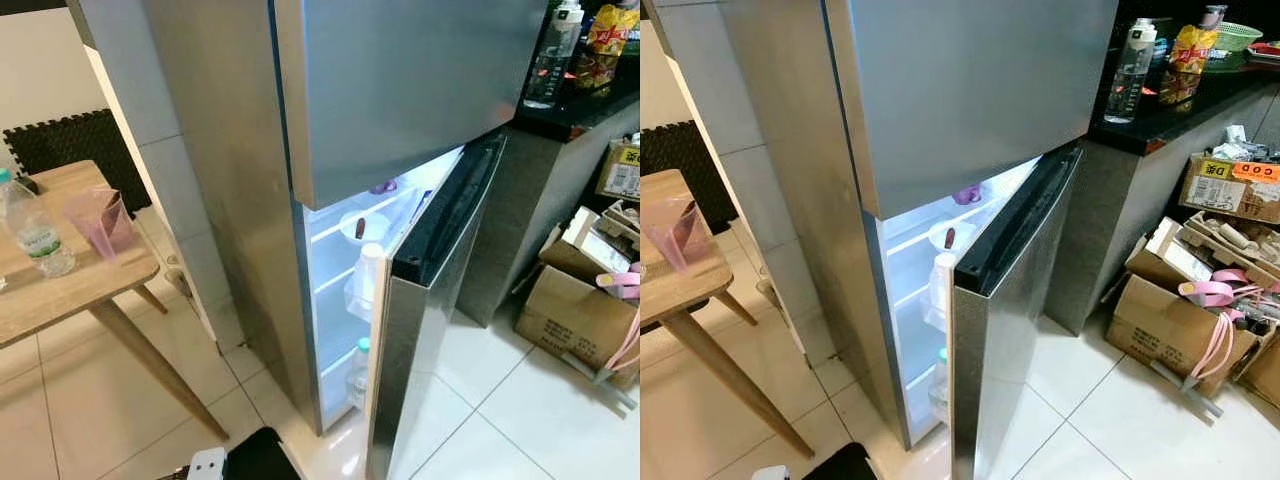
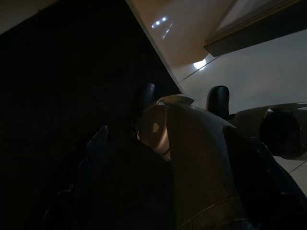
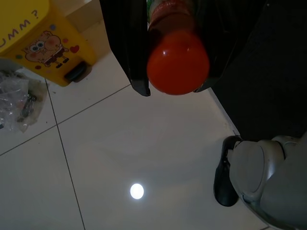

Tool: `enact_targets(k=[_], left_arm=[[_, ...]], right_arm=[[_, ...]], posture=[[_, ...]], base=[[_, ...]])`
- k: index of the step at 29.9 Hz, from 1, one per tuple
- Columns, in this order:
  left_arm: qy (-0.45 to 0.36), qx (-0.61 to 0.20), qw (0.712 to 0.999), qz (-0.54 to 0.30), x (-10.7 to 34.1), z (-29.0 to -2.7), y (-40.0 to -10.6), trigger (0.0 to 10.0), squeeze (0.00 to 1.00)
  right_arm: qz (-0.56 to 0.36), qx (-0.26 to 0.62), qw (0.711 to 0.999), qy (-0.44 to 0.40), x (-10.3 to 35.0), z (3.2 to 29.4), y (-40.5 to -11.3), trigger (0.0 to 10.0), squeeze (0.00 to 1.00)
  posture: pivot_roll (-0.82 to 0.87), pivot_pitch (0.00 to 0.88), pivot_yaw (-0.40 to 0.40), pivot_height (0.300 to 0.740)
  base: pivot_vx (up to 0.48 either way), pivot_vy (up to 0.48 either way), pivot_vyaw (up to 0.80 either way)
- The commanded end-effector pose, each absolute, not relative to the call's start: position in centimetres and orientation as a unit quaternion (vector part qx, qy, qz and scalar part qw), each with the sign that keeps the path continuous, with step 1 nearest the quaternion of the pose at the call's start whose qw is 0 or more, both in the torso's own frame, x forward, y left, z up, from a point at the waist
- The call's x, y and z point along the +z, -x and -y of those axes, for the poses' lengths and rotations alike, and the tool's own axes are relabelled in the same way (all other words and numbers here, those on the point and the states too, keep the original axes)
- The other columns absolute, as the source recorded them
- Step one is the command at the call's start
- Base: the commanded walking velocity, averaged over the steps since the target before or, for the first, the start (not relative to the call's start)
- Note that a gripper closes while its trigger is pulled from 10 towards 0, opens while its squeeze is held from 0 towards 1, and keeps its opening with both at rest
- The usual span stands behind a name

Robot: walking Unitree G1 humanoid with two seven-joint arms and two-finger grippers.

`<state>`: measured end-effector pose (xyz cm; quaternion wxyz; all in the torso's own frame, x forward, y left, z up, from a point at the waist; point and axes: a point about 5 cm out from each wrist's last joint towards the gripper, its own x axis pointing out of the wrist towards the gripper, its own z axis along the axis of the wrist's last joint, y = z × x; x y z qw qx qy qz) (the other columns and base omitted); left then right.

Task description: Restocking fridge

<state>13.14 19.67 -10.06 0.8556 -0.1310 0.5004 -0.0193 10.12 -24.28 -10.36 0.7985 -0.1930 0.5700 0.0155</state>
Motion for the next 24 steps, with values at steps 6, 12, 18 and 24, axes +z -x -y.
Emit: enact_targets(k=[6, 12, 18, 24], left_arm=[[0.128, -0.016, 0.854, -0.503, -10.15, -19.64, -12.92, 10.0, 0.0], [0.128, -0.017, 0.854, -0.503, -10.15, -19.65, -12.92, 10.0, 0.0], [0.129, -0.017, 0.854, -0.503, -10.15, -19.6, -12.94, 10.0, 0.0], [0.144, -0.001, 0.855, -0.499, -10.1, -19.88, -12.98, 10.0, 0.0]], right_arm=[[-0.572, 0.015, 0.797, 0.197, -10.37, 24.34, -10.04, 10.0, 0.0], [-0.572, 0.015, 0.796, 0.197, -10.39, 24.31, -10.0, 10.0, 0.0], [-0.573, 0.014, 0.796, 0.197, -10.39, 24.36, -9.95, 10.0, 0.0], [-0.573, 0.014, 0.795, 0.197, -10.39, 24.43, -9.87, 10.0, 0.0]], posture=[[-0.06, 0.0, -0.023, 0.74], [-0.06, 0.0, -0.023, 0.74], [-0.06, 0.0, -0.024, 0.74], [-0.06, 0.0, -0.025, 0.74]], base=[[-0.322, 0.0, 0.0], [-0.326, 0.0, 0.0], [-0.326, 0.0, 0.0], [-0.104, 0.0, 0.0]])
